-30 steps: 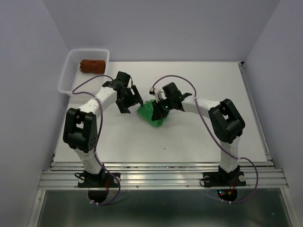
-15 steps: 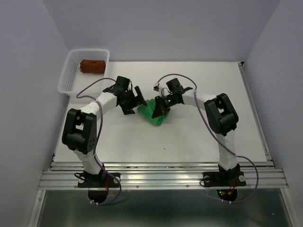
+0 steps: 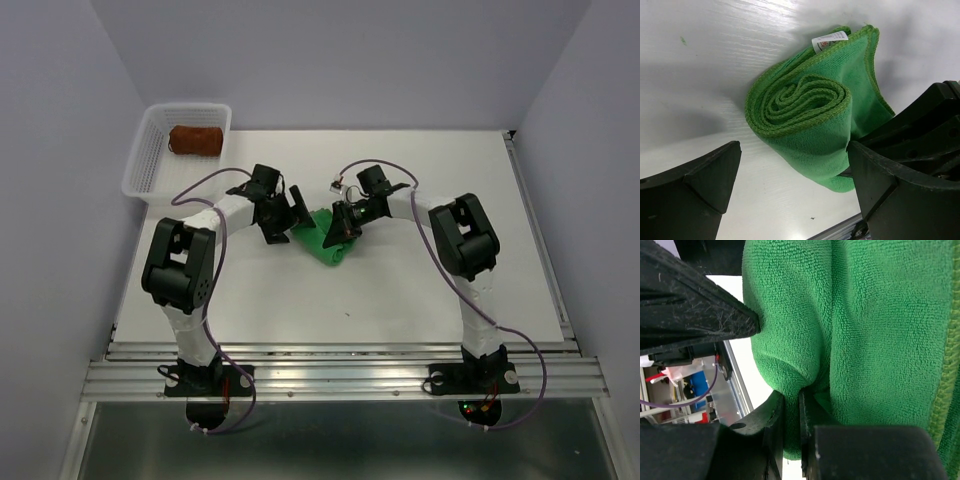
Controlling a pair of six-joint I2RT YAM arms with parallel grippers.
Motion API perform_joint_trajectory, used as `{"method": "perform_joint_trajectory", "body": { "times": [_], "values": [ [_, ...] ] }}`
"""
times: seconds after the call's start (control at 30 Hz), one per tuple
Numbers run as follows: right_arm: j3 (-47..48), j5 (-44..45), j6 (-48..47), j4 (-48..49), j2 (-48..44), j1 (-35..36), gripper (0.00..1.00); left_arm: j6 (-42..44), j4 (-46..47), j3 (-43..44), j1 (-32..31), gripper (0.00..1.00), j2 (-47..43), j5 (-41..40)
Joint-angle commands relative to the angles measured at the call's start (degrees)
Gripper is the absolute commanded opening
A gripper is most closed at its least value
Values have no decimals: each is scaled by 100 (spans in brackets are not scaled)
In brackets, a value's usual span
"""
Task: Roll the towels
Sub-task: Roll the towel
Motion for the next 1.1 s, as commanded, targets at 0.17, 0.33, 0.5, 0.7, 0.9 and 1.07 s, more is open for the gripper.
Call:
{"method": "perform_joint_trajectory", "body": {
  "times": [0.17,0.33,0.5,0.7,0.9,1.07],
  "values": [
    [116,715,-11,-410,292,-49,11,62,300,238,-139,93,324,129],
    [160,952,-54,-401,258,-49,13,-70,371,281,-209,82,518,-2],
    [28,1242,-335,-401,-75,-49,25,-62,222,483,-297,58,754,-222],
    [-121,1803,-922,-358,-690,56,52,17,-200,721,-367,26,817,-538],
    [-692,2630,-1442,265,-1868,390,65,123,-858,1028,-411,18,738,-846],
    [-1140,3737,-1891,635,-2519,1084,68,228,-1237,1187,-464,16,711,-767]
  ]
}}
